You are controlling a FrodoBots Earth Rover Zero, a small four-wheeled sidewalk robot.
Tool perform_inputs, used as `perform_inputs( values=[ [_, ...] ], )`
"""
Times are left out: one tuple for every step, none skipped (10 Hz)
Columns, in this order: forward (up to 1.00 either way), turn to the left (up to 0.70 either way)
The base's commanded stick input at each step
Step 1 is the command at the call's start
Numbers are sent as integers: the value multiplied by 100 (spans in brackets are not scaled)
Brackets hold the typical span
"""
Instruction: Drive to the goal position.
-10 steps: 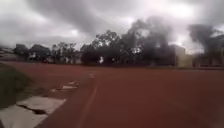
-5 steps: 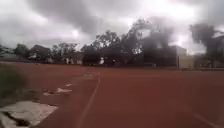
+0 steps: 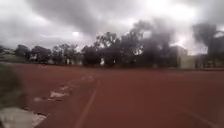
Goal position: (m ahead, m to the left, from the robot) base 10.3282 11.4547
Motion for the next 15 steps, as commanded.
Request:
perform_inputs(
  values=[
    [70, 0],
    [70, 0],
    [70, 0],
    [70, 0],
    [70, 0],
    [70, 0],
    [70, 0],
    [70, 0],
    [70, 0],
    [70, 0],
    [70, 0],
    [70, 0],
    [70, 0],
    [70, 0],
    [70, 35]
  ],
)
